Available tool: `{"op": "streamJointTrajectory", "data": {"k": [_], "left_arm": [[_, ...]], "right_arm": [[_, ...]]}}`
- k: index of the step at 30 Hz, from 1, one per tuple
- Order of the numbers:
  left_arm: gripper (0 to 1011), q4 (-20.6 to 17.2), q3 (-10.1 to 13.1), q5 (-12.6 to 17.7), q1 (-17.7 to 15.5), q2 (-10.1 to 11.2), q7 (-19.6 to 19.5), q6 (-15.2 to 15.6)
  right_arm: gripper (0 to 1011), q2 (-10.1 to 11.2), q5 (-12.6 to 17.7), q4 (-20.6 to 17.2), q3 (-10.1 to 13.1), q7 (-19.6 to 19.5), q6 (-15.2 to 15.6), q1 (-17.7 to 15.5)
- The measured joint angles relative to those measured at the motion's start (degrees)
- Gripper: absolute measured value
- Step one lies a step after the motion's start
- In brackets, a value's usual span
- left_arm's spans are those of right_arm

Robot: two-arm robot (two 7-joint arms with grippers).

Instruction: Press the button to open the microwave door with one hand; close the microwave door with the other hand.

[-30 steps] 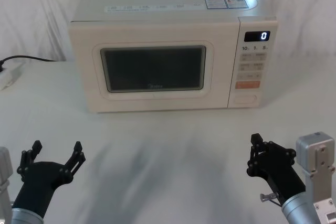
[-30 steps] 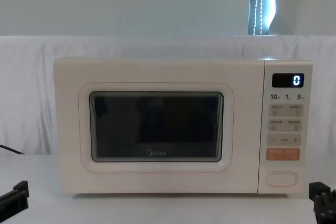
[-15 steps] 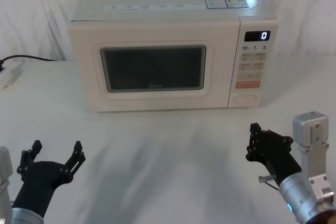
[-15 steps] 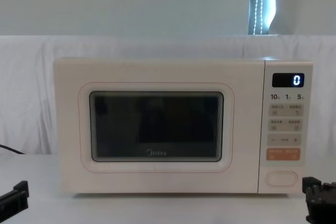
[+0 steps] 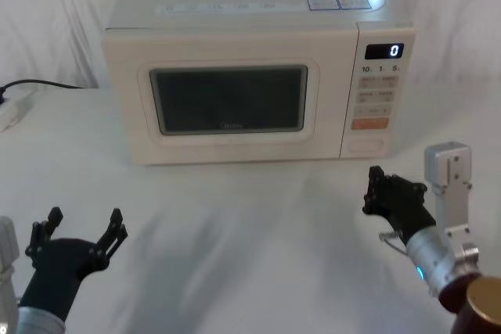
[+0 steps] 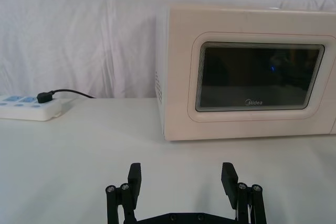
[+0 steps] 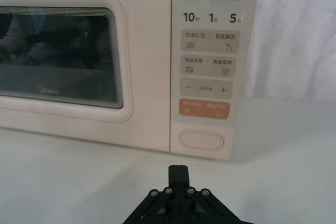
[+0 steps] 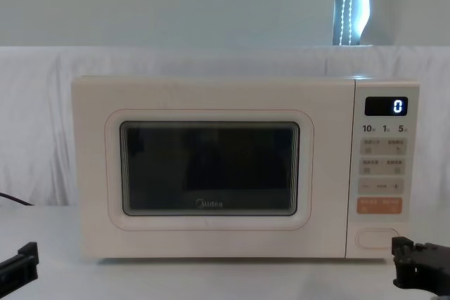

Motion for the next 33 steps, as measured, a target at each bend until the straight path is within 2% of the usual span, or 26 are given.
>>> {"op": "streamJointTrajectory", "data": {"k": [13,24,33], "left_arm": [[1001,0.0,0.0,0.0,0.0,0.0,0.0,0.0],[1001,0.0,0.0,0.0,0.0,0.0,0.0,0.0],[1001,0.0,0.0,0.0,0.0,0.0,0.0,0.0]], "right_arm": [[0,-0.2,-0.1,10.9,1.0,1.6,-0.3,8.5],[0,-0.6,0.5,18.2,2.0,2.1,-1.9,13.5],[0,-1.3,0.3,23.8,1.9,2.2,-3.6,17.2]]}}
